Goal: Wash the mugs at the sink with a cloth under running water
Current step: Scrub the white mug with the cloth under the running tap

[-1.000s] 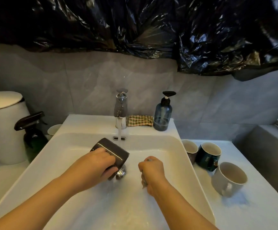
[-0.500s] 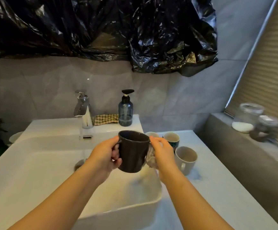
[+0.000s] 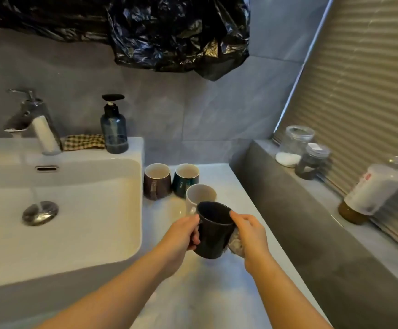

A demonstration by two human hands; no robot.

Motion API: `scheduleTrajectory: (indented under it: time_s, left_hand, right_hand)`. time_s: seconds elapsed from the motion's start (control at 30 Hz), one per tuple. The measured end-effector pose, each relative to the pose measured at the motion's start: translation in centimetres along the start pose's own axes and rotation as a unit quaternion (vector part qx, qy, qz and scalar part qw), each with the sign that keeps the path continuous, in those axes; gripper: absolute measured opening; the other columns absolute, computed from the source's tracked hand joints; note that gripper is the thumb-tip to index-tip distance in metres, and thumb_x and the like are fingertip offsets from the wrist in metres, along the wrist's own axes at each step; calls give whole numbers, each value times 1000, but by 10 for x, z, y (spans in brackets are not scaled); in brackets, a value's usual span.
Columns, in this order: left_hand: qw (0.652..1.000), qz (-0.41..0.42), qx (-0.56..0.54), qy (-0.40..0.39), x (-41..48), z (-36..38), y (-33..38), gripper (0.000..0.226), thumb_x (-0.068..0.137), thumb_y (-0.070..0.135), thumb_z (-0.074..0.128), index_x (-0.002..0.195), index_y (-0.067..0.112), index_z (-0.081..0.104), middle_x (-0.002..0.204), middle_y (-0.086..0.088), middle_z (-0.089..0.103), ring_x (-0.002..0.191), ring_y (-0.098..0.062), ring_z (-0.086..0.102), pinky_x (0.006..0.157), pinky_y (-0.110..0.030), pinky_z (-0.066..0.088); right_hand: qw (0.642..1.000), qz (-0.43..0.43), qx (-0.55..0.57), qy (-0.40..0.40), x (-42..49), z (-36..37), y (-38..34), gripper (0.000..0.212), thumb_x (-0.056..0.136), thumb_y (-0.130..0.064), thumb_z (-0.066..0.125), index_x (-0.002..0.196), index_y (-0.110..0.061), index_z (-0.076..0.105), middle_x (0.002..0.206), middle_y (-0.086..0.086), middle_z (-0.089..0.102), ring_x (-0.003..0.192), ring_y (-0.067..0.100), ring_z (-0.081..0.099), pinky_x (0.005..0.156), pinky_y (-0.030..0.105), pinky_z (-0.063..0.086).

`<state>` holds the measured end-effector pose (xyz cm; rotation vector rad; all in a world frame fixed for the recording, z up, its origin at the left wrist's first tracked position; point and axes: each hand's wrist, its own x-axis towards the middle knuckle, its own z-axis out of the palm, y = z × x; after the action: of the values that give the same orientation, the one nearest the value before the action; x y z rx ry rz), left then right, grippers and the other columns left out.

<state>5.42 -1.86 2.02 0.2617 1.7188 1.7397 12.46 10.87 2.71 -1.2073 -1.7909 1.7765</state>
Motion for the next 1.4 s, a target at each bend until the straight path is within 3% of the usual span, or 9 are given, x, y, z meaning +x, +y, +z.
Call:
scheduleTrajectory:
  time_s: [0.1, 0.23, 0.33, 0.67, 0.8, 0.9, 1.13, 1.27, 1.4]
  left_hand:
    - [1000, -17, 2, -24, 10, 7, -24, 36, 101, 20, 32, 68, 13, 43, 52, 2, 45, 58, -14, 40, 61, -26, 36]
    - [998, -39, 21, -40, 21, 11, -38, 34, 102, 18, 31, 71, 11, 43, 60, -2, 50, 65, -17, 45, 75, -30, 43]
    - [997, -50, 53, -31, 26, 13, -42, 33, 102, 20, 30, 73, 12, 44, 69, -4, 51, 73, -18, 45, 85, -32, 40]
    - [965, -87, 238, -69, 47, 8, -31, 23, 99, 27, 41, 79, 20, 50, 87, -1, 55, 81, -13, 49, 74, -24, 40]
    - [975, -46, 198, 87, 67, 1, -20, 12, 91, 19, 53, 80, 17, 49, 87, -6, 58, 80, -20, 54, 70, -31, 43]
    - [957, -24, 212, 195, 88, 2, -12, 10, 91, 24, 52, 89, 17, 46, 99, -10, 56, 79, -20, 52, 58, -26, 39]
    - [954, -103, 236, 153, 114, 2, -16, 36, 97, 43, 40, 109, 10, 51, 107, -11, 57, 96, -27, 53, 76, -34, 41]
    - [976, -138, 142, 94, 109, 4, -16, 41, 99, 43, 33, 78, 13, 51, 86, -5, 53, 85, -22, 50, 76, -35, 43]
    - [985, -111, 99, 86, 106, -1, -19, 40, 101, 33, 36, 70, 11, 50, 89, -12, 57, 85, -24, 53, 83, -36, 50]
  right_hand:
    - [1000, 26, -8, 12, 10, -12, 17, 1, 88, -20, 61, 87, -20, 62, 93, 10, 62, 92, 32, 61, 79, 47, 57]
    - [998, 23, -38, 45, 19, -18, 27, 5, 84, -10, 58, 81, -13, 61, 81, 17, 63, 70, 28, 59, 61, 34, 52]
    - [996, 6, -65, 62, 23, -17, 30, 5, 83, -8, 57, 79, -10, 59, 76, 12, 59, 64, 23, 54, 58, 30, 48]
    - [985, -55, -152, 59, 49, -16, 31, 4, 88, -16, 56, 90, -19, 59, 86, 4, 62, 74, 20, 61, 66, 32, 56]
    - [968, -99, -223, 58, 64, -18, 20, 24, 92, -29, 55, 115, -24, 55, 113, -1, 59, 90, 18, 61, 70, 26, 54]
    - [953, -143, -262, 49, 76, -15, 7, 29, 93, -31, 54, 121, -25, 51, 122, -1, 53, 90, 10, 51, 70, 21, 47]
    - [932, -170, -320, 15, 97, 1, -3, 25, 93, -32, 52, 116, -26, 53, 120, -2, 55, 87, 10, 53, 66, 17, 45]
    - [927, -172, -334, 10, 98, 3, -3, 24, 93, -32, 52, 116, -26, 54, 119, -2, 55, 85, 10, 52, 61, 15, 42]
    - [918, -182, -351, 6, 92, 3, -6, 25, 93, -32, 51, 117, -26, 54, 119, -2, 54, 88, 10, 52, 67, 18, 44]
